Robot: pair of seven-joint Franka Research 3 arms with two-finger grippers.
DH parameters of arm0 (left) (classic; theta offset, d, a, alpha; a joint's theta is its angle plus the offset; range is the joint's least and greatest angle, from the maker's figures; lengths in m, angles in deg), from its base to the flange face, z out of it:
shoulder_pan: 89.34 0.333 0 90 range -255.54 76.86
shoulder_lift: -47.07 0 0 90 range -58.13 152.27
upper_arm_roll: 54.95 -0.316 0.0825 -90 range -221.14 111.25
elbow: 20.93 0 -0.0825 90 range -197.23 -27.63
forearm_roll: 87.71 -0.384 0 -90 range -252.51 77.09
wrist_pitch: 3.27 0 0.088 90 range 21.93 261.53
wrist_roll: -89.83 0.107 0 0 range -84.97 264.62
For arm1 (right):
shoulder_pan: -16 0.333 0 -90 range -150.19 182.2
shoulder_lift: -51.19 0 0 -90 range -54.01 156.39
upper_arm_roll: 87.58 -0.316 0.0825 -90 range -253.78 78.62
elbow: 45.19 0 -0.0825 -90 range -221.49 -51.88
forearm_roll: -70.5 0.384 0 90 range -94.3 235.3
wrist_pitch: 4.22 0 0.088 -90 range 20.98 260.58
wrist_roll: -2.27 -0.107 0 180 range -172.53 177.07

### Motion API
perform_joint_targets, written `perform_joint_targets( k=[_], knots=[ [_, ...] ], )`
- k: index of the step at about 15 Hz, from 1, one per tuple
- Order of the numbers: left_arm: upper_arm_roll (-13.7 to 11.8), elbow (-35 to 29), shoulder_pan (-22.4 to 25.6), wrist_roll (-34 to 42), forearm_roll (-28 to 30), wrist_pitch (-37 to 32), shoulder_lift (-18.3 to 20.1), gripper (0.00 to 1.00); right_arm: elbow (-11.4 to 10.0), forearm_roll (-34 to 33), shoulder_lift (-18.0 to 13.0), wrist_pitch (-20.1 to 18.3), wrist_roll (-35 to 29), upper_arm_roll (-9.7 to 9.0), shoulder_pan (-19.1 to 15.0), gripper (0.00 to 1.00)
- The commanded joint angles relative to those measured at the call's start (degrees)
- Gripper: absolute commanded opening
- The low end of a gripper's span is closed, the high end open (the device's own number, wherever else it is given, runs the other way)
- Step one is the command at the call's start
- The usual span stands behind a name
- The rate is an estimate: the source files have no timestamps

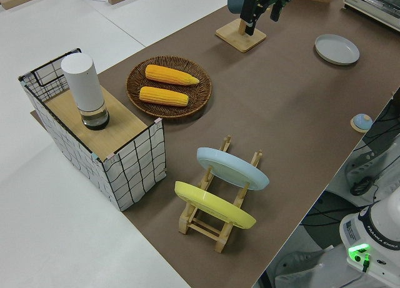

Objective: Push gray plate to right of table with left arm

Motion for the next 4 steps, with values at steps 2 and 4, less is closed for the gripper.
perform_joint_targets(
  k=[2,4],
  knots=[
    [-0.97,2.31,0.96,1.41,-0.05,-1.59,-0.83,1.00,0.53,0.25,-0.14,-0.89,-0.75,-0.92,-1.07,0.983],
    [-1.24,2.31,0.87,1.15,-0.05,-1.59,-1.09,1.00,0.53,0.25,-0.14,-0.89,-0.66,-0.92,-1.07,0.983]
  ],
)
